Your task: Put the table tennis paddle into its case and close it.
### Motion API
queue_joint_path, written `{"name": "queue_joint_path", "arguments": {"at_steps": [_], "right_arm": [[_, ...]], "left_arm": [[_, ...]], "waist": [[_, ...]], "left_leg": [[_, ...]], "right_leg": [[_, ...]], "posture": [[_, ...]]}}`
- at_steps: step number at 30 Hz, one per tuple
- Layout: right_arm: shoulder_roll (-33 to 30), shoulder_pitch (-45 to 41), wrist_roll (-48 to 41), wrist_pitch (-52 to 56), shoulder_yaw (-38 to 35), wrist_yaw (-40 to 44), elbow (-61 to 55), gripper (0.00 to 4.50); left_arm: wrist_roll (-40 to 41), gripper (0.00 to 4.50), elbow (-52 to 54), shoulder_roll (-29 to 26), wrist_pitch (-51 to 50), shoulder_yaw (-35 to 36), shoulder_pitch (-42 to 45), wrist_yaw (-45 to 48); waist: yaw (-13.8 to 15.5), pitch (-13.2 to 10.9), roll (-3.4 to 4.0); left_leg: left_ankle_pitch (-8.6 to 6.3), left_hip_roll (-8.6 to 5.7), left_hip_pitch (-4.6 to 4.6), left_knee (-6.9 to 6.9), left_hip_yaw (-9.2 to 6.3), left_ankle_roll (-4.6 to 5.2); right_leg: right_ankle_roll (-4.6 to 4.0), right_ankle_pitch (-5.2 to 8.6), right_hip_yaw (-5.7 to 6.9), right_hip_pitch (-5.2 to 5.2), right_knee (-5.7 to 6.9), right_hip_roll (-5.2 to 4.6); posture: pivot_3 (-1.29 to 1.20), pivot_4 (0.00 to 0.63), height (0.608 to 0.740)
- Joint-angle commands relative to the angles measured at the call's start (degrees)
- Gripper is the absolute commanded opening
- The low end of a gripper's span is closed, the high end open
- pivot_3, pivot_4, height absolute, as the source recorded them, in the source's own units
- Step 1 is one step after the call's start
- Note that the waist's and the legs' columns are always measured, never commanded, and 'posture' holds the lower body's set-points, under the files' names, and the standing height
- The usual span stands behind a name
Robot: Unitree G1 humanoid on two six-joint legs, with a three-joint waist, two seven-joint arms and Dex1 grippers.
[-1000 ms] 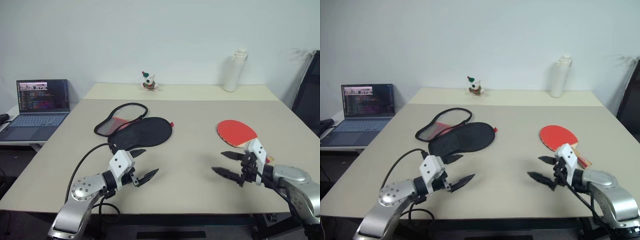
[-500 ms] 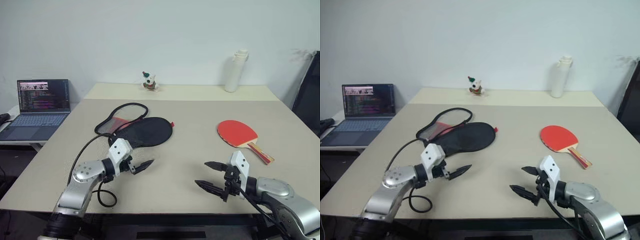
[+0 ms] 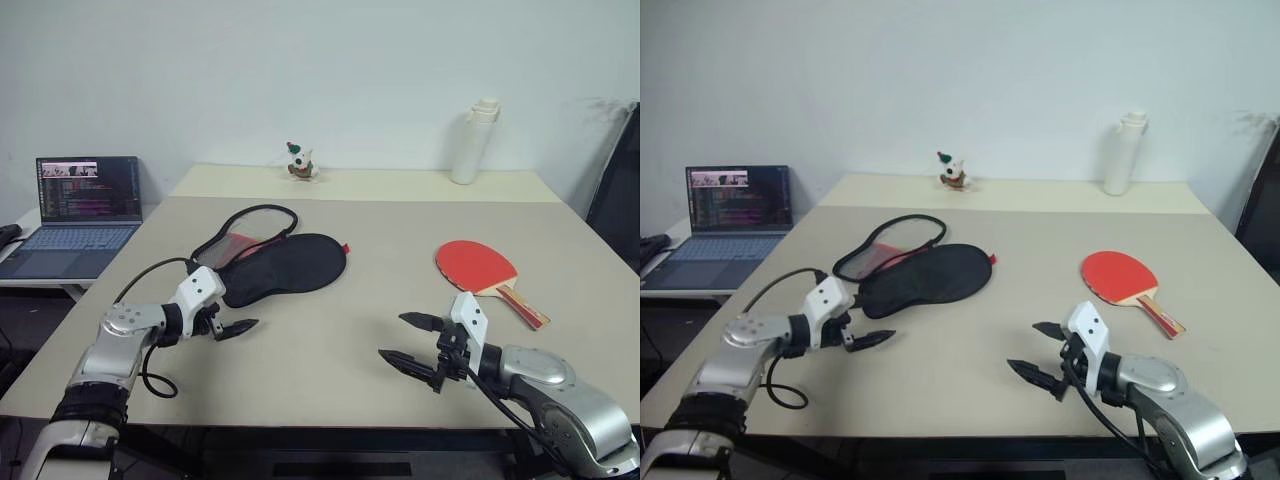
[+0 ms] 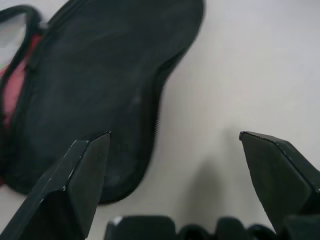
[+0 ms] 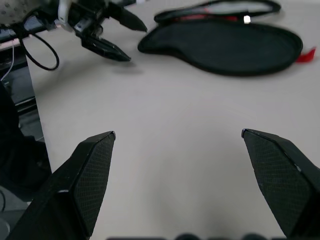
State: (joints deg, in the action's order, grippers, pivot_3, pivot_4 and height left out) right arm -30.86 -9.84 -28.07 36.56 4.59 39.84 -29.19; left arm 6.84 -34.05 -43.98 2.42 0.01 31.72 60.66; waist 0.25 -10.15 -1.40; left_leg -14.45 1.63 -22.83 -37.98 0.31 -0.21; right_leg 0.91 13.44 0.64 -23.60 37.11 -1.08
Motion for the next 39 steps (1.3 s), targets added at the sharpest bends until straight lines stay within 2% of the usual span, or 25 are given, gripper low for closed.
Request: {"name": "queue_joint_path", "arguments": {"at_steps": [1, 7, 15, 18, 19, 29, 32, 35, 39], "right_arm": [[0.88, -2.52, -0.40, 0.25, 0.39, -0.95, -1.76, 4.45], [1.09, -4.93, -0.26, 0.60, 0.78, -1.79, -1.35, 4.45], [0.69, -4.53, -0.54, 1.56, 0.22, -2.85, -2.71, 4.45], [1.16, -4.79, -0.57, 1.73, 0.25, -3.74, -2.84, 4.50], [1.28, -4.88, -0.67, 1.80, 0.08, -3.98, -2.82, 4.50], [0.89, -5.04, -1.19, 1.97, -1.64, -4.98, -2.64, 4.50], [0.75, -4.87, -1.13, 1.94, -2.25, -5.23, -2.64, 4.50], [0.61, -4.39, -1.22, 2.03, -3.28, -5.58, -2.83, 4.50], [0.28, -3.82, -1.48, 2.22, -4.65, -5.73, -2.97, 4.50]], "left_arm": [[-2.57, 4.48, -8.31, 1.19, 3.48, -0.83, 5.06, -1.20], [-7.06, 4.48, -21.71, 4.00, 8.58, -3.32, 11.11, -2.16], [-9.41, 4.48, -27.83, 4.99, 13.05, -4.63, 13.68, -0.56], [-9.84, 3.92, -29.69, 4.32, 13.84, -4.47, 14.19, -0.25], [-9.48, 3.60, -30.22, 4.21, 13.43, -4.09, 14.33, 0.01], [-7.58, 0.09, -31.00, 4.40, 11.77, -2.39, 13.15, 0.98], [-5.76, 0.04, -28.83, 5.42, 9.80, -0.80, 12.38, 1.81], [-3.46, 0.04, -21.53, 7.13, 6.27, 0.06, 10.05, 2.38], [2.69, 0.04, -0.29, 11.51, -7.57, 0.25, 3.32, 2.10]], "waist": [[0.03, 0.01, -0.01], [-0.08, 0.02, -0.05], [0.05, 0.06, -0.06], [0.07, 0.07, -0.05], [0.06, 0.08, -0.06], [-0.37, 0.09, -0.07], [-0.38, 0.09, -0.07], [-0.38, 0.09, -0.07], [0.09, 0.08, -0.08]], "left_leg": [[0.00, -0.01, 0.00, 0.00, 0.01, 0.00], [0.00, -0.02, -0.04, 0.00, 0.06, 0.00], [0.01, -0.02, 0.10, -0.06, 0.08, 0.01], [0.01, -0.03, 0.10, -0.06, 0.10, 0.01], [0.01, -0.02, 0.11, -0.06, 0.10, 0.01], [0.02, 0.03, 0.42, -0.08, 0.18, 0.02], [0.02, 0.03, 0.41, -0.05, 0.21, 0.01], [0.01, 0.01, 0.36, -0.04, 0.19, 0.01], [0.01, -0.05, 0.20, -0.05, 0.10, 0.01]], "right_leg": [[0.00, 0.00, 0.00, 0.00, -0.01, 0.00], [0.01, -0.01, 0.02, -0.01, 0.01, 0.01], [0.01, -0.01, 0.04, 0.10, 0.13, -0.01], [0.01, -0.01, 0.02, 0.10, 0.13, -0.02], [0.01, -0.01, 0.02, 0.10, 0.13, -0.02], [-0.17, 0.11, -0.05, 0.10, 0.63, 0.01], [-0.18, 0.13, -0.06, 0.09, 0.63, 0.02], [-0.16, 0.15, -0.05, 0.07, 0.61, -0.01], [-0.12, 0.16, -0.03, 0.03, 0.55, -0.11]], "posture": [[0.00, 0.150, 0.740], [0.00, 0.150, 0.740], [0.00, 0.150, 0.740], [0.00, 0.150, 0.740], [0.00, 0.150, 0.740], [0.00, 0.150, 0.740], [0.00, 0.150, 0.740], [0.00, 0.150, 0.740], [0.00, 0.150, 0.740]]}}
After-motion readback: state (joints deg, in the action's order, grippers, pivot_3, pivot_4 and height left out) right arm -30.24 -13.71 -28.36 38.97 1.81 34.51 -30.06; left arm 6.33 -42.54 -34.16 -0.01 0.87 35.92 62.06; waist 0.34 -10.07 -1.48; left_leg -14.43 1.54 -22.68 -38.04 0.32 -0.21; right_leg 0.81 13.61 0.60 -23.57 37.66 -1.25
